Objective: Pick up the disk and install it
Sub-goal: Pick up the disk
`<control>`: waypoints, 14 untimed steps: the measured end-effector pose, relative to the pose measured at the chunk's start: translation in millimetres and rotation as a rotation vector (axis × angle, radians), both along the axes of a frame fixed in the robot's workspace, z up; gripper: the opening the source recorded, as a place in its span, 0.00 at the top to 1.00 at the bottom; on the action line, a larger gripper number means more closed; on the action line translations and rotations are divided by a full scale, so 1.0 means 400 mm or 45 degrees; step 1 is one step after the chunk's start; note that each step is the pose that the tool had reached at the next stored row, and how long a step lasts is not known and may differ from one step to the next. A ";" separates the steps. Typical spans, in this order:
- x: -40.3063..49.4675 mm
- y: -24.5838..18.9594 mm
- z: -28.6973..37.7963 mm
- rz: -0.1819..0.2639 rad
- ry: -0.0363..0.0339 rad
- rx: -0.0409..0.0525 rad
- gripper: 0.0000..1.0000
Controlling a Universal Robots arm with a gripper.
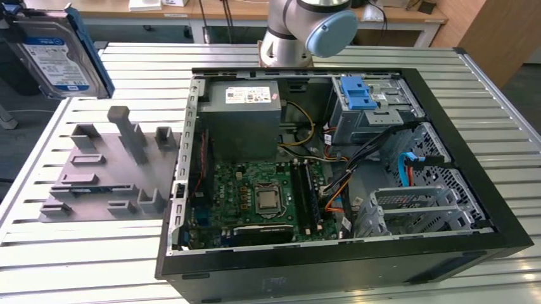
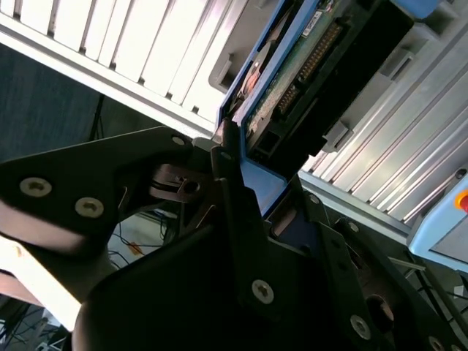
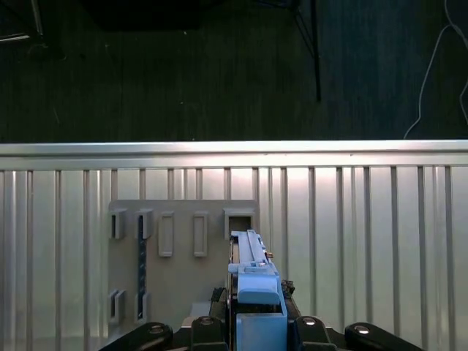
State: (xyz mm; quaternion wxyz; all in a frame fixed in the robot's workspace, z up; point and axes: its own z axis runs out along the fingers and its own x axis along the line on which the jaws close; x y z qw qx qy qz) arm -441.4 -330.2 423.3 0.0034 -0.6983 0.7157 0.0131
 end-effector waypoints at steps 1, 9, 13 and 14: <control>0.000 0.000 0.007 0.000 -0.0001 0.000 0.64; 0.000 0.001 0.054 0.000 -0.0001 0.000 0.64; 0.000 0.002 0.075 0.000 -0.0001 0.000 0.64; 0.000 0.002 0.081 0.000 -0.0002 0.000 0.64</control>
